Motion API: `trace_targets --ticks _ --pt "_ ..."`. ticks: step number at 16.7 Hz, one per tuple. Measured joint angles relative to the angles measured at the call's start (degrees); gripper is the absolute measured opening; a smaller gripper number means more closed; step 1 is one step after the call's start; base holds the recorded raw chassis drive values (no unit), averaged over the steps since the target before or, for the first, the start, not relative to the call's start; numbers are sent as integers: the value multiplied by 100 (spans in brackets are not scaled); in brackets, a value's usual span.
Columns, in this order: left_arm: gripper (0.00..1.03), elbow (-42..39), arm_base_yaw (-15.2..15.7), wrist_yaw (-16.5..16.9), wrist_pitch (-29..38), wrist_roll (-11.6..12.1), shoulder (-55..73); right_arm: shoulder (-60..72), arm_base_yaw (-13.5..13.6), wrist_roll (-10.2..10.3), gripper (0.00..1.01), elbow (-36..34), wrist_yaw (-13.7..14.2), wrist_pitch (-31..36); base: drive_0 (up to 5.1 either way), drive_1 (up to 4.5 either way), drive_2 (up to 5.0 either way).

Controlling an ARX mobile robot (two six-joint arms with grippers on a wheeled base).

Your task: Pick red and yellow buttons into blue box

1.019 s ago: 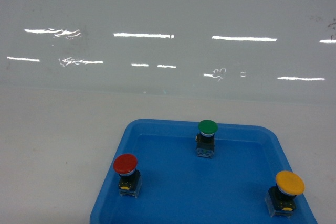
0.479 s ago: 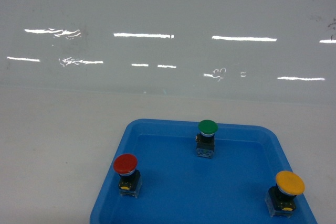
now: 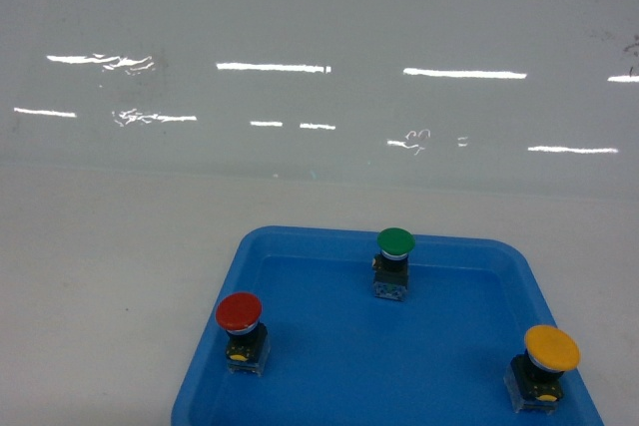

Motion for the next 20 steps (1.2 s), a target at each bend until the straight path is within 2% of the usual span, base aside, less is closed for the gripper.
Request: trace_targets --ticks 1,4,6,8,9,11,14,16,17,18,20 --pt "98 0 -13 -4 120 0 57 164 133 7 98 0 22 212 0 0 0" --pt "98 7 -186 -50 1272 -33 1062 1432 592 7 98 13 247 1224 0 0 0" --pt "98 125 -520 -170 2044 -79 2142 2656 809 33 98 223 319 1871 0 0 0" --pt "98 514 -951 -291 2533 -87 3348 3770 870 46 98 538 151 2190 0 0 0" --pt "98 675 -1106 -304 2564 -57 3810 4341 872 46 98 632 105 2518 0 0 0" --pt "98 920 -1316 -455 3045 44 4894 5300 791 20 98 892 -83 2796 0 0 0" --pt "98 1447 -1261 -483 3449 28 6299 6736 673 -162 98 1412 -350 3165 0 0 0" --pt "98 1821 -1213 -348 3556 -7 7034 7541 680 -262 98 1821 -483 3241 0 0 0" --pt "98 2002 -1191 -278 3558 -31 7359 7910 693 -282 98 2031 -494 3316 0 0 0" --pt "98 2120 -1169 -232 3565 -103 7580 8201 772 -396 98 2223 -490 3383 0 0 0" --pt "98 2124 -1167 -210 3569 -133 7606 8400 887 -511 98 2374 -289 3495 0 0 0"
